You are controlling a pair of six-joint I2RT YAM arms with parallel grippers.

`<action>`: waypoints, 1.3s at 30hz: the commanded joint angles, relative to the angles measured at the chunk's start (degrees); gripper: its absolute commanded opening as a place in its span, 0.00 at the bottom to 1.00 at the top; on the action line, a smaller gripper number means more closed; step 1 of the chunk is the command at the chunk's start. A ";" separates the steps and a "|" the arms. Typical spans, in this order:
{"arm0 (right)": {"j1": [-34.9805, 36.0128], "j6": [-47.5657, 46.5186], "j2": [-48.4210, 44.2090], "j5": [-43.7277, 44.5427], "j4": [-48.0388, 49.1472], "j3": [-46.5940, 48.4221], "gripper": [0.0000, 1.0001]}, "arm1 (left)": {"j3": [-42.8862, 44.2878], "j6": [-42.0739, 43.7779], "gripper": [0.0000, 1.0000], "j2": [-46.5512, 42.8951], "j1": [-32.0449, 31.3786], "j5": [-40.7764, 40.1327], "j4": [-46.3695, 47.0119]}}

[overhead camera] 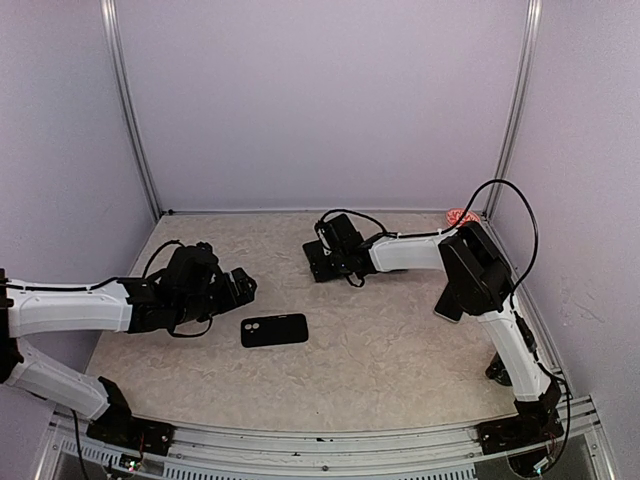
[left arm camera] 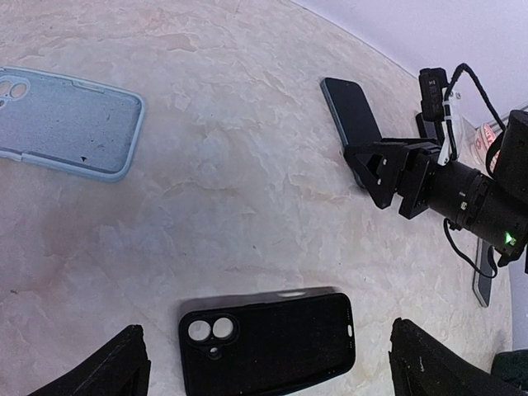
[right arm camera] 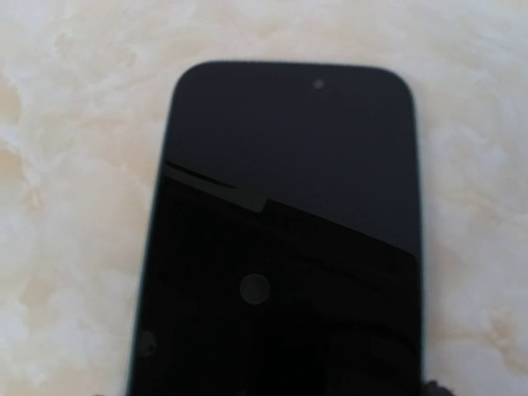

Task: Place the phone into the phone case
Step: Move the phone with the phone case to the center of the board.

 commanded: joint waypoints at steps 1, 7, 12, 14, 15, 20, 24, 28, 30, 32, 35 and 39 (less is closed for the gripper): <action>0.59 -0.49 2.21 -0.66 -5.65 -3.16 0.68 | -0.69 -0.55 0.99 -1.10 0.37 -0.99 1.12; 0.70 -1.97 -2.30 -0.31 -2.99 -8.65 0.65 | -0.86 -0.67 0.99 -1.19 0.35 -1.19 0.85; 0.74 -5.02 -8.30 -0.98 0.19 -15.41 0.65 | -0.95 -0.64 0.99 -0.82 0.43 -1.11 0.76; 0.74 -6.10 -10.87 -1.81 0.52 -18.31 0.65 | -0.95 -0.60 0.99 -0.63 0.44 -0.88 0.89; 0.74 -6.48 -11.95 -2.26 0.75 -19.29 0.65 | -0.89 -0.54 0.99 -0.57 0.46 -0.70 0.97; 0.69 -7.65 -18.08 -5.15 4.05 -28.21 0.65 | -0.57 0.13 0.99 -0.02 0.60 0.23 1.69; 0.67 -7.83 -22.80 -7.55 7.43 -34.76 0.65 | 0.57 1.03 0.99 1.18 0.78 1.43 1.86; 0.74 -8.68 -26.50 -10.27 10.48 -40.41 0.65 | 3.47 2.69 0.99 3.54 0.95 3.52 1.51; 0.73 -9.36 -28.14 -10.97 12.71 -43.15 0.65 | 5.18 3.56 0.99 5.13 1.04 4.58 1.39; 0.73 -10.11 -29.72 -11.11 14.49 -45.77 0.65 | 7.23 4.51 0.99 7.33 1.16 5.88 1.46; 0.70 -11.36 -31.64 -11.86 17.86 -48.96 0.65 | 10.64 6.05 0.99 11.13 1.39 7.73 0.95; 0.73 -12.30 -34.75 -13.63 22.31 -52.70 0.65 | 15.35 8.26 0.99 15.85 1.71 10.85 0.89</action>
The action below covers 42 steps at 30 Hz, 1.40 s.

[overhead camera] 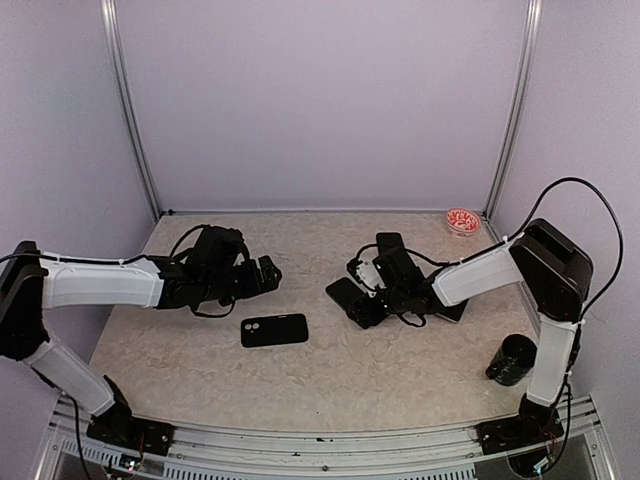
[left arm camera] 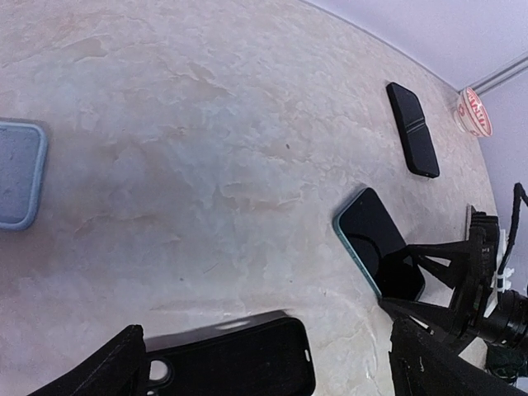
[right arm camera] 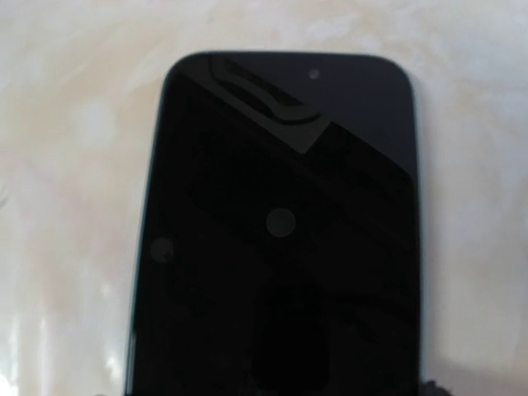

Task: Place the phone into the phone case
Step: Move the phone with the phone case to the center of the board, then pick up the phone at the center of the board.

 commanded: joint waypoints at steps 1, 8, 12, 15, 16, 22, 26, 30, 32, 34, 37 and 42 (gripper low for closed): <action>0.52 -1.91 -4.84 -2.94 7.68 -4.03 0.65 | 5.30 4.18 0.99 4.63 0.66 5.22 0.50; 0.56 -2.99 -9.93 -4.11 14.25 -9.83 0.65 | 11.52 7.10 0.99 11.78 0.84 12.68 1.09; 0.56 -3.00 -11.30 -5.30 16.73 -11.74 0.65 | 14.63 7.92 0.99 15.81 0.92 17.83 1.91; 0.59 -2.88 -12.47 -6.79 18.56 -12.91 0.65 | 17.28 8.50 0.99 19.03 0.93 22.40 2.83; 0.59 -2.87 -12.87 -6.91 19.03 -13.37 0.65 | 17.89 8.61 0.99 19.98 0.95 23.55 3.63; 0.71 -2.20 -10.43 -1.27 10.67 -8.85 0.77 | 18.61 7.75 0.99 20.67 0.93 21.48 3.80; 2.71 -0.63 -7.92 2.58 2.87 -3.32 0.96 | 15.76 6.69 0.99 17.96 0.93 17.29 4.37; 5.07 0.88 -5.59 5.17 -3.37 1.91 1.00 | 13.15 5.90 0.99 14.55 0.93 14.94 5.49; 5.80 2.08 -4.34 6.06 -5.82 3.77 1.00 | 12.04 5.56 0.99 13.51 0.93 14.18 5.66; 6.11 3.64 -2.99 6.50 -8.76 5.53 1.00 | 10.98 5.26 0.99 12.51 0.93 13.44 5.80; 6.13 4.99 -1.39 6.11 -10.02 6.84 1.00 | 8.79 4.75 0.99 10.99 0.93 12.58 6.37; 6.12 5.83 0.70 6.49 -11.77 8.53 1.00 | 6.38 4.11 0.99 8.80 0.93 12.30 6.89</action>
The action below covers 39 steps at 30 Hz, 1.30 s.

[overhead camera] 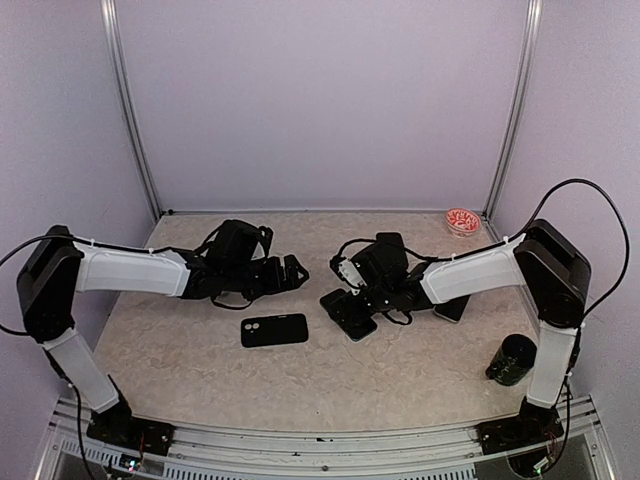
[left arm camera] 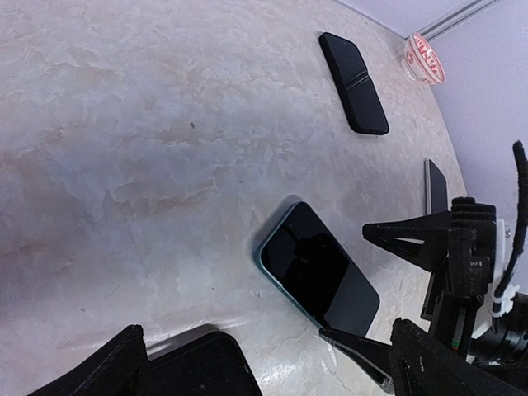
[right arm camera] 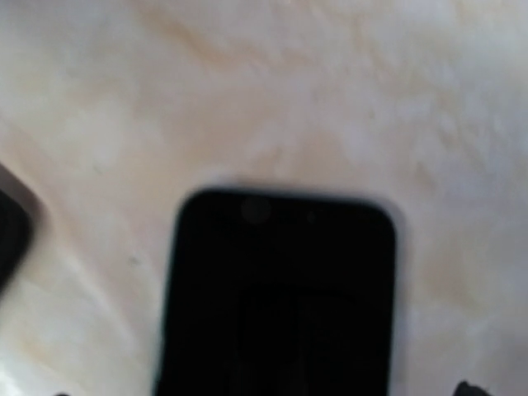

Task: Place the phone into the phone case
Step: Pick up the phone at the center of the board.

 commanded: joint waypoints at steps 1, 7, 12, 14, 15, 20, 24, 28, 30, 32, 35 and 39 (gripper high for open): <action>0.22 2.00 2.69 1.35 -4.33 2.61 1.00 | -2.14 -0.84 0.99 -2.80 0.29 -1.46 1.41; 0.25 2.49 4.83 0.94 -5.49 4.26 1.00 | -3.73 -1.15 0.99 -4.34 0.29 -1.74 1.47; 0.22 2.84 5.96 0.89 -6.12 5.19 1.00 | -4.51 -1.47 0.99 -4.49 0.29 -1.72 1.91; 0.23 2.96 6.44 1.09 -6.57 5.52 1.00 | -4.65 -1.61 0.99 -4.38 0.32 -1.75 2.04; 0.22 2.98 6.66 1.11 -6.63 5.54 1.00 | -4.69 -1.67 0.99 -4.31 0.30 -1.72 2.08; 0.25 3.11 7.16 0.20 -6.76 5.75 0.94 | -4.61 -1.68 0.99 -4.30 0.29 -1.69 2.26; 0.22 3.27 7.72 0.48 -7.34 6.07 0.89 | -4.55 -1.73 0.99 -4.24 0.29 -1.76 2.26; 0.22 3.31 8.14 0.51 -7.73 6.04 0.86 | -4.78 -1.84 0.99 -4.37 0.29 -1.71 2.26; 0.22 3.32 8.19 0.43 -7.68 6.03 0.82 | -4.85 -1.85 0.99 -4.37 0.29 -1.73 2.39; 0.25 3.23 8.05 0.52 -7.48 5.86 0.80 | -4.83 -1.85 0.99 -4.30 0.29 -1.71 2.59; 0.31 2.39 7.18 0.43 -6.50 5.25 0.79 | -4.57 -1.69 0.99 -3.97 0.30 -0.93 2.67; 0.37 0.73 5.07 0.44 -4.65 3.75 0.79 | -3.72 -1.09 0.99 -3.12 0.29 0.64 2.49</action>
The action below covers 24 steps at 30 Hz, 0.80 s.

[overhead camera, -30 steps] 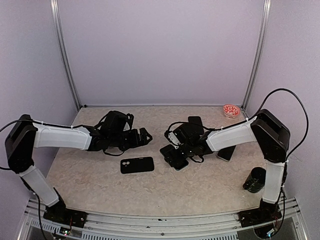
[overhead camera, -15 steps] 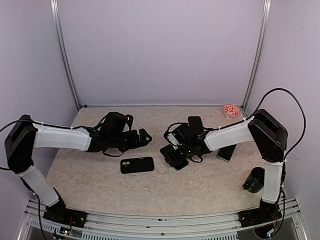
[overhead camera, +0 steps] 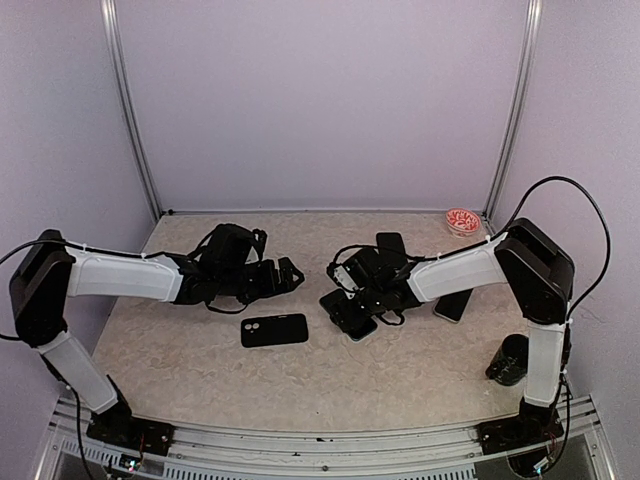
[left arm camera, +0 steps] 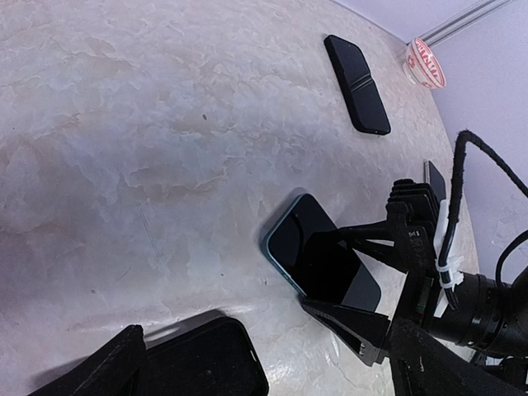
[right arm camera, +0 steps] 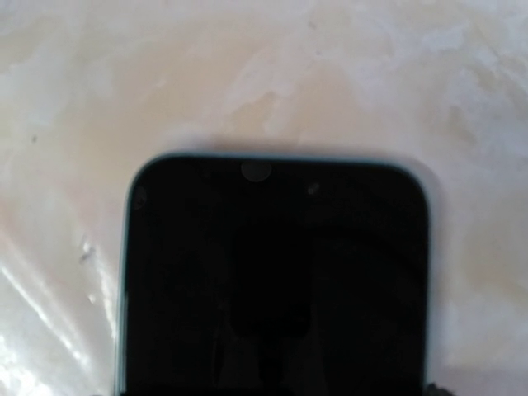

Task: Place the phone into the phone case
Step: Pick up the phone at the center of the board, then pass from the right arm to the left

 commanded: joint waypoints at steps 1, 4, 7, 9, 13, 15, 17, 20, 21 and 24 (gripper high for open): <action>0.40 -1.74 -1.86 0.20 1.41 -2.00 0.79 | 0.80 0.42 0.99 0.53 0.29 1.67 1.11; 0.34 -2.96 -4.09 -0.08 3.27 -3.32 0.79 | 1.43 0.75 0.99 1.41 0.34 2.74 1.08; 0.38 -4.20 -6.26 -0.76 5.68 -5.21 0.78 | 1.95 1.48 0.99 2.29 0.29 4.21 1.49; 0.36 -5.21 -8.00 -1.78 7.41 -6.67 0.77 | 2.38 2.20 0.99 2.91 0.25 5.30 1.66; 0.40 -7.28 -11.93 -3.74 11.17 -10.32 0.76 | 3.44 3.52 0.99 4.28 0.21 7.62 1.87; 0.44 -8.49 -13.96 -4.69 13.02 -11.98 0.76 | 3.83 3.98 0.99 4.88 0.21 9.43 2.44; 0.40 -9.40 -15.86 -5.43 14.45 -13.70 0.76 | 4.36 4.41 0.99 5.43 0.05 11.43 2.99; 0.61 -10.43 -18.27 -5.51 16.51 -15.81 0.76 | 5.63 5.32 0.99 6.48 -0.59 13.18 3.19; 0.79 -10.84 -18.99 -7.21 17.28 -16.56 0.76 | 6.18 5.74 0.99 6.76 -0.85 13.82 3.15; 1.67 -11.28 -20.89 -8.20 19.45 -18.41 0.77 | 7.83 6.61 0.99 8.29 -1.49 16.42 3.28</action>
